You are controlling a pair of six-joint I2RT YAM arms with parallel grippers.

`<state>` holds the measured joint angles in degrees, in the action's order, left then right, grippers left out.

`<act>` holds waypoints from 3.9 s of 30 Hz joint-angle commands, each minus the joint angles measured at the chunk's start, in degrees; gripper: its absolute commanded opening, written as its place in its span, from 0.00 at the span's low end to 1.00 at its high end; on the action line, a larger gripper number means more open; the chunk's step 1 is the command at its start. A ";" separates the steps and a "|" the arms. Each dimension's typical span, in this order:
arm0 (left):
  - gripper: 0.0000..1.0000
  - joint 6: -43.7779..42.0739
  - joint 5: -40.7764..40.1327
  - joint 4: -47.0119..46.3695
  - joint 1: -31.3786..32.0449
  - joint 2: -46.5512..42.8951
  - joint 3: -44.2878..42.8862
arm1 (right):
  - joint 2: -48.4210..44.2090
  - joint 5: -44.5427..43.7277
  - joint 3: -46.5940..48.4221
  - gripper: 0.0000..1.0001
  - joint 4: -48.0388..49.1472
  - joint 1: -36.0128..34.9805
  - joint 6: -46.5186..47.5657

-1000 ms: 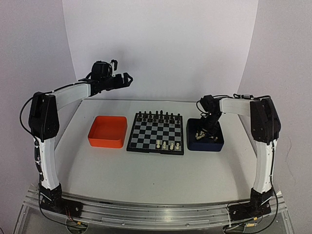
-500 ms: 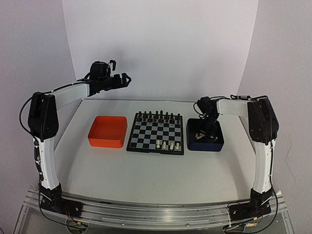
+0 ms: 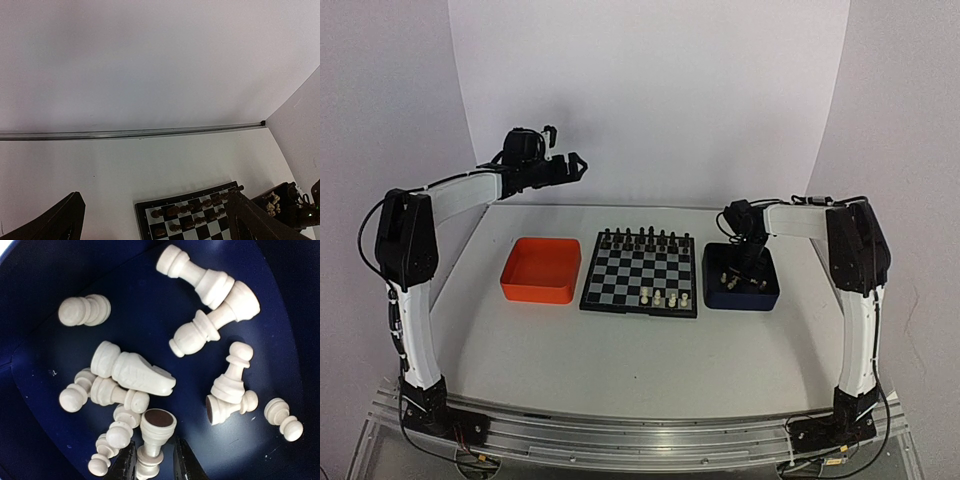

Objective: Set up the chess pieces on the board
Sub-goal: Pick up the chess piece from the storage box, then place the chess piece on the chessboard.

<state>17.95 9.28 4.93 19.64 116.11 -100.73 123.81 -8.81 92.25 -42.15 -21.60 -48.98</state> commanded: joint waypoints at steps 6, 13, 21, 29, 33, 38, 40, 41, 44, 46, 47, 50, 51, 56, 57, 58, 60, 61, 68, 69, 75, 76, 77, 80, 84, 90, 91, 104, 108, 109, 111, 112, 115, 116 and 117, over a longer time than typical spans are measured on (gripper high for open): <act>1.00 -0.46 -0.48 -0.80 -0.39 -4.28 0.67 | 1.47 -0.96 0.72 0.15 -1.53 -0.44 -2.24; 1.00 -0.63 -0.46 -1.78 -0.39 -5.46 2.33 | -0.18 -1.88 0.01 0.06 -1.46 -0.38 -3.37; 1.00 -0.52 1.12 -5.77 -0.39 -8.36 6.92 | -4.31 -3.18 -0.92 0.04 -1.40 -0.45 -3.97; 1.00 0.28 4.85 -13.29 -0.39 -11.75 15.11 | -8.77 -2.81 -2.68 0.03 -0.91 -0.39 -3.19; 1.00 0.94 7.96 -15.52 -0.39 -12.66 17.66 | -12.84 -2.91 -4.85 0.03 0.17 -0.50 -2.95; 1.00 2.07 12.57 -19.11 -0.17 -13.56 20.32 | -18.93 -2.71 -8.60 0.03 3.29 -0.88 -3.07; 1.00 3.20 14.79 -22.41 0.59 -13.75 21.87 | -21.14 -2.05 -10.51 0.03 7.17 -1.36 -3.85; 1.00 3.70 15.83 -23.96 1.38 -13.67 22.22 | -22.13 -1.25 -11.59 0.03 10.00 -1.59 -4.38; 0.99 2.98 17.10 -25.33 5.76 -12.68 21.17 | -24.63 0.26 -13.07 0.04 17.24 -3.14 -5.47; 1.00 0.55 17.02 -25.01 10.02 -11.59 19.41 | -25.62 0.43 -12.98 0.04 20.96 -4.79 -5.63; 1.00 -0.15 17.12 -24.85 11.79 -11.02 18.78 | -26.07 0.22 -12.99 0.04 22.64 -5.77 -5.91; 0.99 -0.78 18.10 -26.50 16.50 -8.79 18.33 | -27.35 0.76 -13.73 0.04 28.55 -7.09 -8.09; 0.99 -0.84 18.45 -26.92 18.18 -7.97 18.13 | -27.87 1.10 -14.08 0.04 30.38 -7.31 -9.07; 0.96 -4.10 15.03 -26.98 24.11 -4.31 15.95 | -29.38 2.74 -15.84 0.04 34.50 -8.42 -11.58; 0.96 -4.82 13.71 -26.68 24.83 -3.64 15.38 | -29.51 3.30 -16.05 0.04 34.77 -8.46 -12.06; 0.96 -4.69 13.75 -26.46 25.09 -3.15 14.95 | -29.73 3.74 -16.19 0.04 34.87 -8.46 -12.47; 0.95 -4.20 14.32 -26.46 25.40 -2.08 14.27 | -30.14 4.68 -16.39 0.04 35.01 -8.47 -13.08; 0.95 -3.93 14.34 -26.74 25.46 -1.41 13.98 | -30.35 5.36 -16.43 0.04 35.05 -8.48 -13.26; 0.88 -3.59 13.78 -26.78 26.37 4.60 7.92 | -31.58 8.23 -17.48 0.04 35.09 -8.49 -14.79; 0.86 -3.70 13.76 -26.66 26.50 5.42 6.94 | -31.68 8.35 -17.64 0.04 35.08 -8.52 -14.91; 0.78 -3.87 12.96 -26.64 27.36 9.13 3.03 | -31.21 10.45 -17.99 0.04 35.10 -8.54 -15.73; 0.76 -4.00 12.83 -26.45 27.47 9.67 2.43 | -31.01 10.77 -17.86 0.04 35.11 -8.53 -15.79; 0.74 -4.15 12.62 -26.15 27.58 10.12 1.87 | -30.87 10.87 -17.79 0.04 35.11 -8.52 -15.84; 0.70 -4.72 11.68 -25.78 27.96 10.93 0.92 | -30.70 11.09 -17.76 0.04 35.10 -8.52 -16.03; 0.67 -5.40 10.81 -26.01 28.48 11.75 0.13 | -30.39 11.62 -17.80 0.04 35.12 -8.53 -16.43; 0.60 -5.18 10.07 -26.42 28.85 12.39 -0.54 | -30.07 11.90 -18.01 0.04 35.12 -8.51 -16.67; 0.58 -5.29 9.80 -26.38 28.88 12.39 -0.56 | -30.13 11.89 -18.06 0.04 35.12 -8.50 -16.67; 0.42 -5.87 6.77 -26.11 30.12 12.68 -0.95 | -30.16 12.53 -18.68 0.04 35.12 -8.54 -16.43; 0.38 -6.49 6.08 -25.57 30.60 13.00 -1.77 | -30.01 12.59 -18.68 0.04 35.10 -8.53 -16.42; 0.37 -6.62 5.89 -25.42 30.76 13.08 -2.05 | -29.89 12.60 -18.69 0.04 35.12 -8.53 -16.41; 0.34 -7.06 5.61 -25.01 31.04 13.28 -2.37 | -29.67 12.71 -18.68 0.04 35.10 -8.49 -16.51; 0.32 -7.18 5.39 -24.89 31.11 13.37 -2.53 | -29.56 12.73 -18.68 0.04 35.12 -8.50 -16.56; 0.27 -7.23 4.90 -24.31 31.31 13.68 -3.01 | -29.27 12.85 -18.62 0.04 35.21 -8.50 -16.58; 0.26 -7.19 4.66 -24.21 31.35 13.71 -3.06 | -29.15 12.85 -18.61 0.04 35.21 -8.52 -16.62; 0.24 -7.13 4.43 -24.16 31.43 13.71 -3.07 | -29.03 12.86 -18.63 0.04 35.21 -8.52 -16.71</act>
<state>11.72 15.51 -18.95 50.35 128.90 -100.32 94.72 2.31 73.45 -8.42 -29.51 -64.79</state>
